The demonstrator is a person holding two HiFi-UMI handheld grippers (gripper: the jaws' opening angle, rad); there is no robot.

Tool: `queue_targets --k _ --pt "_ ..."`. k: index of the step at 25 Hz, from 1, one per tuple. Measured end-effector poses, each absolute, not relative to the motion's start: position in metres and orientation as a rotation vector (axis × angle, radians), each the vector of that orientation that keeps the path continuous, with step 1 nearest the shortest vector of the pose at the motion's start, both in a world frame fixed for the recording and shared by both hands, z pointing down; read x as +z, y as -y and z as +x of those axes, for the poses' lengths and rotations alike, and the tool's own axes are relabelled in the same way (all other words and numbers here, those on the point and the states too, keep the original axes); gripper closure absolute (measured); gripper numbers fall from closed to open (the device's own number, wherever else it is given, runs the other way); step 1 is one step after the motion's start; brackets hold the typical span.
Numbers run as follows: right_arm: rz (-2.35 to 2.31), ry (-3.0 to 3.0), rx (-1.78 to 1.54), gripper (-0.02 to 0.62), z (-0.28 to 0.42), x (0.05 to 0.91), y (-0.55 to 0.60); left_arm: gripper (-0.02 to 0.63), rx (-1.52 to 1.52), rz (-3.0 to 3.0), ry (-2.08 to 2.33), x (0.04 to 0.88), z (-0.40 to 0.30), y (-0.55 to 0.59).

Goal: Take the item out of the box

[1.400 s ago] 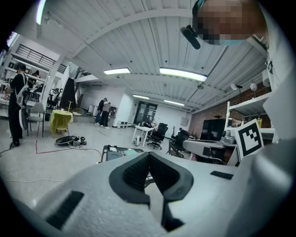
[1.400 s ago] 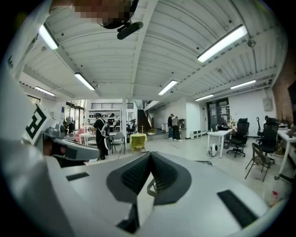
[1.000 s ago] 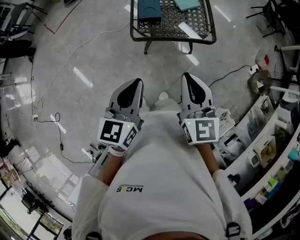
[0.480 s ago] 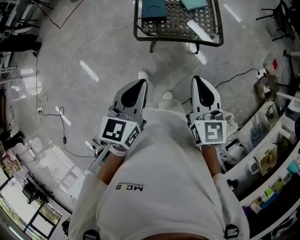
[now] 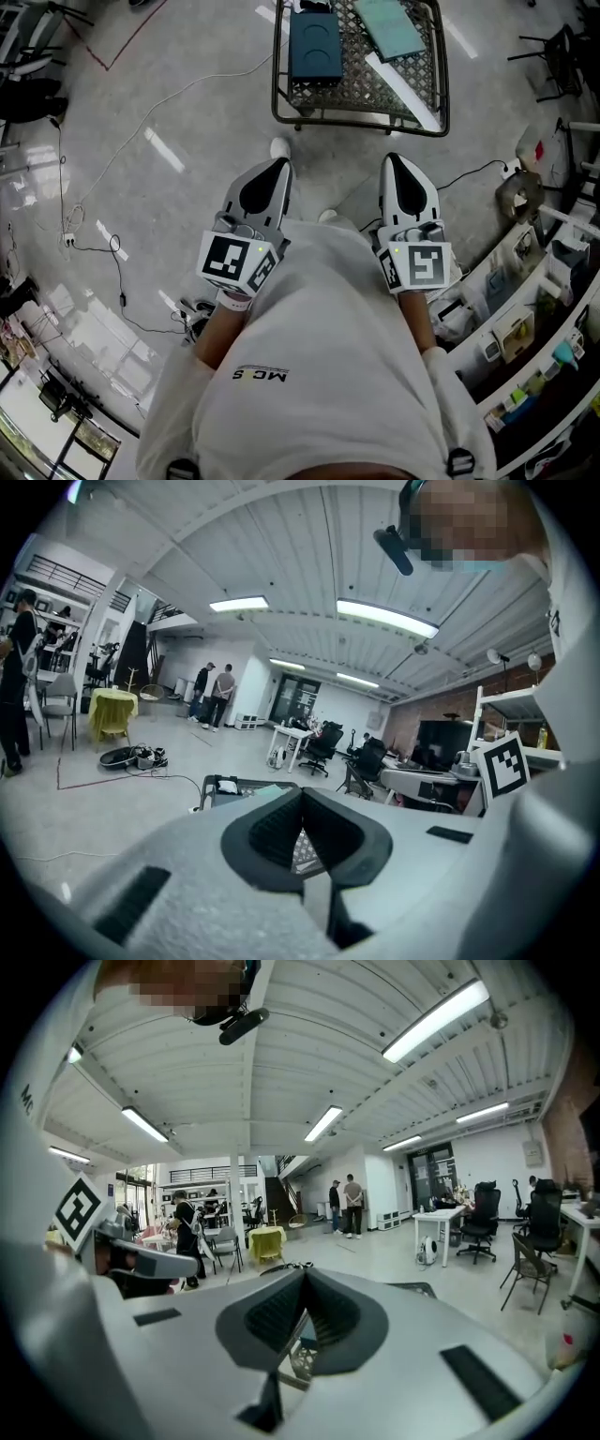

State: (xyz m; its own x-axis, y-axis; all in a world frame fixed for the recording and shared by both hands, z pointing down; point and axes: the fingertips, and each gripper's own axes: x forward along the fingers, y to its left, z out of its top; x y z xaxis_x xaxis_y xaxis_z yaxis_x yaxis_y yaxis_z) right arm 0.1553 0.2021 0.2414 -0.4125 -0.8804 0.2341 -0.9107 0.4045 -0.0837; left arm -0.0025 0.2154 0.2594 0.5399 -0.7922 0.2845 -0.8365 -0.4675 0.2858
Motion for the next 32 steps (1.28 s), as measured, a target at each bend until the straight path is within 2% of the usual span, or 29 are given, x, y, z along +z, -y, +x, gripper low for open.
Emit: queue_targets --k 13,21,32 --pt "1.542 2.400 0.227 0.580 0.069 0.243 -0.025 0.581 0.140 2.420 1.252 0.249 -0.091 -0.030" --pt "1.450 2.462 0.197 0.580 0.070 0.251 0.062 0.581 0.189 2.383 1.281 0.251 -0.080 0.023" --pt "1.245 2.495 0.229 0.578 0.051 0.308 0.147 0.581 0.249 2.279 1.392 0.283 -0.081 0.088"
